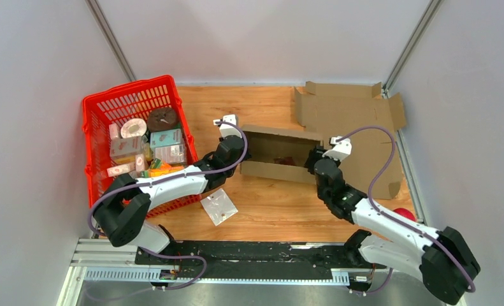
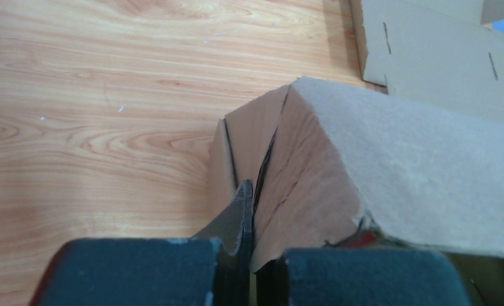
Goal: Fold the paper box
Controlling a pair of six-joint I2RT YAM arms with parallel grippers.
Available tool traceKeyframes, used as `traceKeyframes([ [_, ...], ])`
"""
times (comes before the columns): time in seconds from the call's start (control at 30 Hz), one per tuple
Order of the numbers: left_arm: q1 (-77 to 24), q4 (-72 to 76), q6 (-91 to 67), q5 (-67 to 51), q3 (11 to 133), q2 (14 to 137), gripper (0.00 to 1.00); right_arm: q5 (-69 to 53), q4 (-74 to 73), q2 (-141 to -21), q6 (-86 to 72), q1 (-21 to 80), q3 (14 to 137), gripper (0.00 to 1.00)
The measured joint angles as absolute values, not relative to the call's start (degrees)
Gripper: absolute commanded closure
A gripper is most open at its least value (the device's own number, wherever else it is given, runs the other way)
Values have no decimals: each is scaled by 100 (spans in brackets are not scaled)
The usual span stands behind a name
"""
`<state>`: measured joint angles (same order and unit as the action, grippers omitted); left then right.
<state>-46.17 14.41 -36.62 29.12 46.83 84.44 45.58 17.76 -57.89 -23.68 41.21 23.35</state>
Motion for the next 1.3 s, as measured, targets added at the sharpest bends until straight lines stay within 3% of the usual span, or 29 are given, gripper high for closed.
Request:
traceKeyframes([
  [0.07,-4641,1474,-3664,2877,4641,8399,100,4344,609,-5522,-2770,4123,2694,25],
  [0.17,-4687,1452,-3627,2834,4569,8315,100,3760,-1192,-5105,-3234,4123,3465,13],
  [0.43,-4943,1621,-3465,3157,4416,8272,100,2635,-4359,-3922,-3782,4139,5002,0],
  [0.53,-5037,1651,-3435,3308,4386,8272,100,2368,-4659,-3990,-3677,4139,5616,0],
  [0.73,-5129,1728,-3420,3487,4246,8189,100,1601,-4786,-5463,-4615,4069,7164,0],
  [0.97,-5245,1806,-3437,3664,4128,8119,100,950,-3579,-5714,-7303,4130,5697,14],
  [1.23,-5509,1920,-3441,4093,3813,7883,100,1525,-2808,-6178,-8613,4198,5575,20],
  [1.27,-5518,1920,-3441,4115,3804,7876,100,1584,-2759,-6178,-8676,4198,5575,23],
  [1.3,-5529,1922,-3444,4139,3798,7876,100,1625,-2724,-6178,-8724,4200,5575,32],
])
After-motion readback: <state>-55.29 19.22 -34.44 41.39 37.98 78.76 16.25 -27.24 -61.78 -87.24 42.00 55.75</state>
